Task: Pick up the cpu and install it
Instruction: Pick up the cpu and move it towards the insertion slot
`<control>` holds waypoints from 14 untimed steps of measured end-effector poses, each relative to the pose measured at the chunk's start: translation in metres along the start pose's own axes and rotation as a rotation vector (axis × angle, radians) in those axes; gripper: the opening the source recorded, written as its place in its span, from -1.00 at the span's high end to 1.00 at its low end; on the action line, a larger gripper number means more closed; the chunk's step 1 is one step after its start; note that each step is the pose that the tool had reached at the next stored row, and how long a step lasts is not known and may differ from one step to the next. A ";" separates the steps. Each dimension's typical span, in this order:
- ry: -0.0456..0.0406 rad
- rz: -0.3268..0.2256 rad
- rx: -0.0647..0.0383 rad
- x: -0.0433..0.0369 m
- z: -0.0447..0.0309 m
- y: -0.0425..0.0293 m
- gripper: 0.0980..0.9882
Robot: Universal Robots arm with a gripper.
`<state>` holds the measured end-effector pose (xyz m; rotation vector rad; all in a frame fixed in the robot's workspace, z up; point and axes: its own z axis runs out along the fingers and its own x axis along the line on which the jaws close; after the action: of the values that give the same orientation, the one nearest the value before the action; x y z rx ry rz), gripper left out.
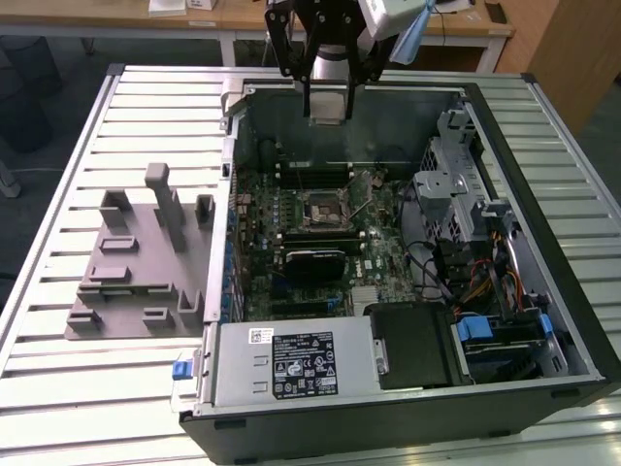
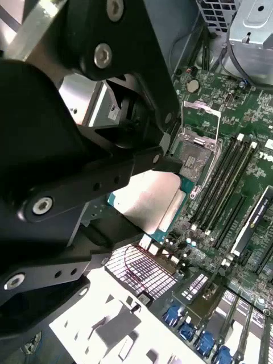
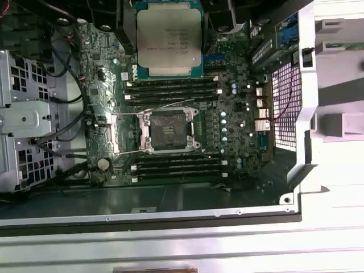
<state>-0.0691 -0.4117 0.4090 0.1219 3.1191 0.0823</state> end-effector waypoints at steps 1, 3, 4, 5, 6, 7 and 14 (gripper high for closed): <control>0.0000 0.000 0.000 -0.0002 0.0008 0.0001 0.00; 0.0000 0.000 0.000 -0.0004 0.0027 0.0001 0.00; 0.0000 0.000 0.000 -0.0006 0.0037 0.0001 0.00; 0.0000 0.000 0.000 -0.0007 0.0048 0.0001 0.00; 0.0000 0.000 0.000 -0.0008 0.0059 0.0001 0.00; 0.0000 0.000 0.000 -0.0010 0.0070 0.0001 0.00; 0.0000 0.000 0.000 -0.0017 0.0178 0.0009 0.00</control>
<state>-0.0669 -0.4100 0.3913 0.1218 3.1191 0.0824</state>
